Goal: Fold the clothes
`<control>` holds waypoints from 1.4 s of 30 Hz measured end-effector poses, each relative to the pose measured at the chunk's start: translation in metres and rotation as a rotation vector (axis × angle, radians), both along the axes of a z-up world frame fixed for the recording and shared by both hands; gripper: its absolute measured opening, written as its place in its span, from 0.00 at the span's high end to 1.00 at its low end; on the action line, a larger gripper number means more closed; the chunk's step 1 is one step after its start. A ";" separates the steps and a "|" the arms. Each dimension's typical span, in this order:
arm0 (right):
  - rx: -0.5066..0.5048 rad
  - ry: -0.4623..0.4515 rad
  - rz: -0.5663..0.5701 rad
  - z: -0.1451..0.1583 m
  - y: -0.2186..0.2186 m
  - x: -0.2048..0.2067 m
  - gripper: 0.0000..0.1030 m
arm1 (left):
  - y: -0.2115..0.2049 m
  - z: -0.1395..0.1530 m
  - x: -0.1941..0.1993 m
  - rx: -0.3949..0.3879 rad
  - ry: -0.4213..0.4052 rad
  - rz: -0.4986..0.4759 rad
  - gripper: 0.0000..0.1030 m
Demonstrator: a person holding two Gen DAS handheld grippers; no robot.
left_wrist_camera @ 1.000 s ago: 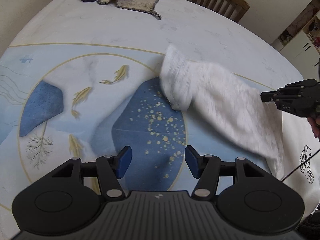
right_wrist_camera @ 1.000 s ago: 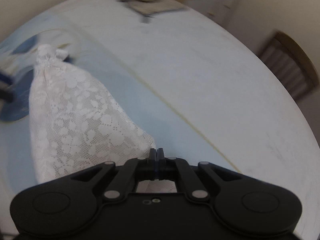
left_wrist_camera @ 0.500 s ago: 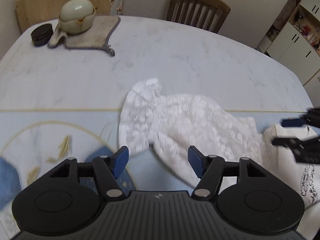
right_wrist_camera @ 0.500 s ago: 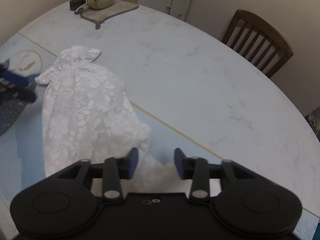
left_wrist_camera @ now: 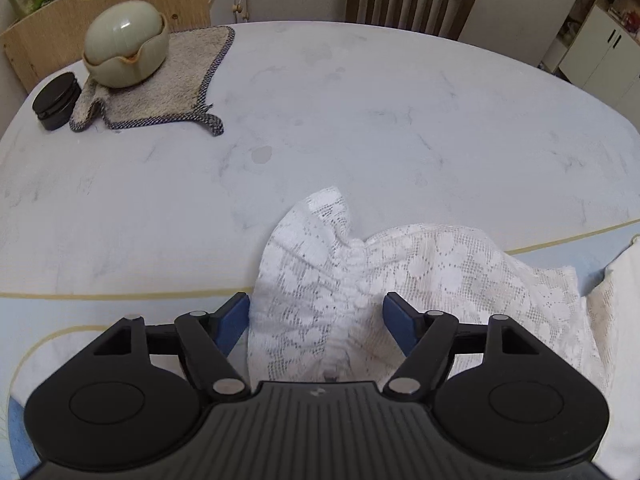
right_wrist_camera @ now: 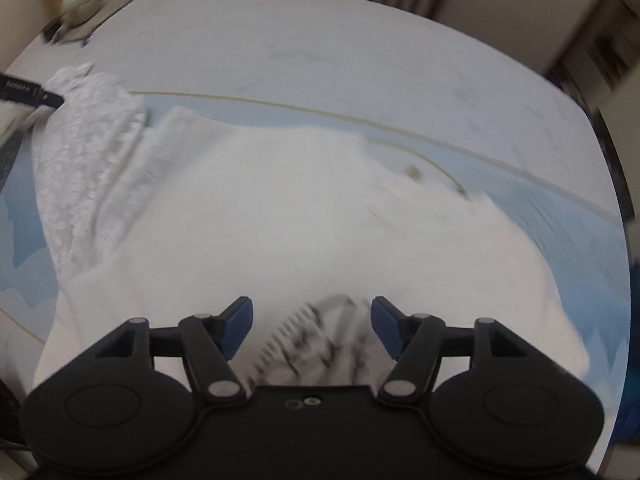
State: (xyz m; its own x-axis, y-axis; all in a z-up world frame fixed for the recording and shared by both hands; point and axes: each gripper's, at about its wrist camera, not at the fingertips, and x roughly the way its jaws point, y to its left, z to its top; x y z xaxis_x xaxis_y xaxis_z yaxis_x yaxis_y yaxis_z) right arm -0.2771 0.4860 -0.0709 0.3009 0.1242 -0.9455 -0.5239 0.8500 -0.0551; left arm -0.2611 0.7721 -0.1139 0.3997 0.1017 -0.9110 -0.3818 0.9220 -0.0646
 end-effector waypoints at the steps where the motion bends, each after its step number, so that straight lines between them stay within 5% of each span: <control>1: 0.004 0.005 -0.037 0.002 -0.018 -0.001 0.00 | -0.002 0.000 0.002 0.004 0.007 -0.003 0.29; 4: 0.003 0.002 -0.146 0.009 -0.066 -0.004 0.00 | -0.008 0.000 0.007 0.028 0.027 -0.007 0.32; 6: -0.004 -0.014 -0.209 0.014 -0.094 -0.007 0.00 | -0.014 0.001 0.008 0.040 0.029 -0.014 0.46; 8: -0.018 -0.033 -0.270 0.018 -0.120 -0.007 0.00 | -0.021 0.003 0.009 0.041 0.028 -0.026 0.72; 11: -0.027 -0.057 -0.348 0.020 -0.154 -0.008 0.00 | -0.035 0.008 0.007 0.111 0.017 -0.049 0.85; 15: -0.019 -0.051 -0.438 0.014 -0.194 -0.007 0.00 | -0.038 0.017 -0.003 0.148 -0.023 0.010 0.89; 18: 0.083 0.024 -0.505 0.001 -0.212 -0.003 0.00 | -0.031 0.020 -0.015 0.150 -0.037 0.066 0.90; 25: 0.119 0.069 -0.489 -0.033 -0.185 0.016 0.00 | -0.004 0.022 -0.052 0.164 -0.024 0.163 0.92; 34: 0.156 0.034 -0.311 -0.010 -0.109 0.032 0.00 | 0.032 0.019 -0.101 0.174 0.003 0.256 0.95; 39: 0.082 -0.131 -0.006 0.027 -0.019 0.012 0.00 | 0.034 0.028 -0.112 0.183 -0.016 0.239 0.95; 42: 0.064 -0.151 0.191 0.029 0.037 -0.010 0.00 | 0.035 0.031 -0.113 0.169 -0.027 0.233 0.95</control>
